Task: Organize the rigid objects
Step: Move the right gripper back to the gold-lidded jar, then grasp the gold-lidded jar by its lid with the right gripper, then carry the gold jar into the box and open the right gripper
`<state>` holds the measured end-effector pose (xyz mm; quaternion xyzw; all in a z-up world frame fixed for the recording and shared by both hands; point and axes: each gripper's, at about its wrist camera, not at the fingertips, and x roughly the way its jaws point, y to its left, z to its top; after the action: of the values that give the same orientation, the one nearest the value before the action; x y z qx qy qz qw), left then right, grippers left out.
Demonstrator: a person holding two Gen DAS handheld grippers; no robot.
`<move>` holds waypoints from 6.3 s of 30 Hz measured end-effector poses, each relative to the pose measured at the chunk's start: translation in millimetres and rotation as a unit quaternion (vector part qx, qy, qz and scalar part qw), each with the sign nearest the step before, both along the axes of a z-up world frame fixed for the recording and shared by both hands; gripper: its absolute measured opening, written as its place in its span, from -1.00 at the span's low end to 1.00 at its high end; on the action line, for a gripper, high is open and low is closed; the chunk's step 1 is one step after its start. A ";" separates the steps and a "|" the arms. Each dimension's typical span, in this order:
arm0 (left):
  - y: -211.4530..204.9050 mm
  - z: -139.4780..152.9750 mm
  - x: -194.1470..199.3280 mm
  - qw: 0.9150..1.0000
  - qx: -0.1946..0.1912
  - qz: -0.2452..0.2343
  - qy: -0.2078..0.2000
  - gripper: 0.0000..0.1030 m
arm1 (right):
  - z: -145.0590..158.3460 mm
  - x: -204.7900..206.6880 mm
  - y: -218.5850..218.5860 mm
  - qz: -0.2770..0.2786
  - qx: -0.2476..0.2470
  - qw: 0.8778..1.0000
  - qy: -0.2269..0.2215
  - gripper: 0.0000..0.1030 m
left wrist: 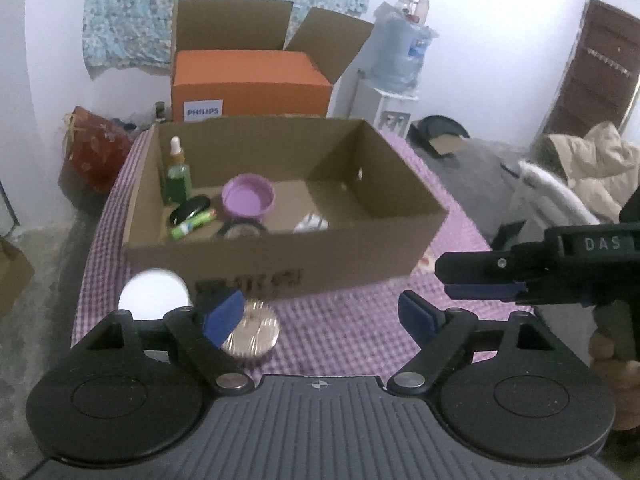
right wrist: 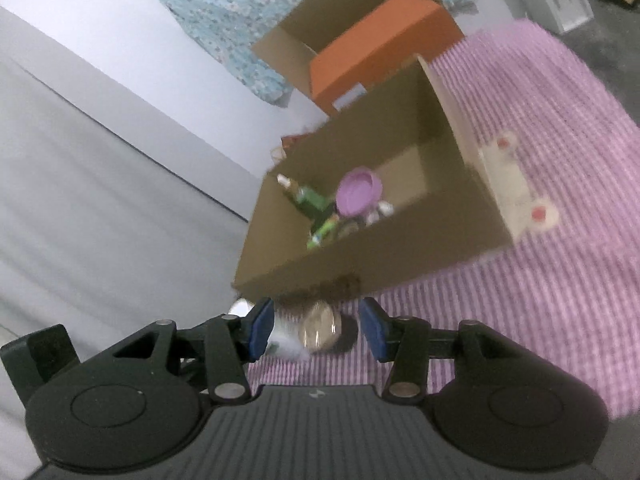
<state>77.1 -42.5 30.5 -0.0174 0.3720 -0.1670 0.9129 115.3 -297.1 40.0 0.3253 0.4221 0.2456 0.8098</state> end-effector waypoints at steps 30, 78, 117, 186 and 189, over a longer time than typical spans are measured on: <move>21.1 -97.2 -0.9 0.994 0.084 0.067 0.019 0.40 | -68.6 10.6 43.0 0.021 -0.030 0.996 0.082 0.00; -62.4 -122.5 5.8 0.989 0.097 -0.113 0.004 0.07 | -100.8 36.4 8.6 0.006 -0.012 0.995 0.101 -0.13; -78.2 -113.4 40.0 0.988 0.116 -0.099 0.032 0.08 | -97.1 37.8 21.0 0.011 -0.016 0.995 0.096 -0.04; -95.1 15.0 166.2 0.996 0.088 -0.011 0.016 0.08 | 47.9 172.8 25.9 0.073 -0.086 0.993 -0.025 -0.02; -94.3 -2.9 188.6 0.995 0.086 -0.002 0.045 0.08 | 31.4 197.8 32.3 0.086 -0.108 0.990 -0.006 -0.02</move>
<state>265.7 -136.9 27.6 0.0543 0.4253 -0.1357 0.8932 313.1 -264.8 71.4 0.1970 0.4678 0.2687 0.8186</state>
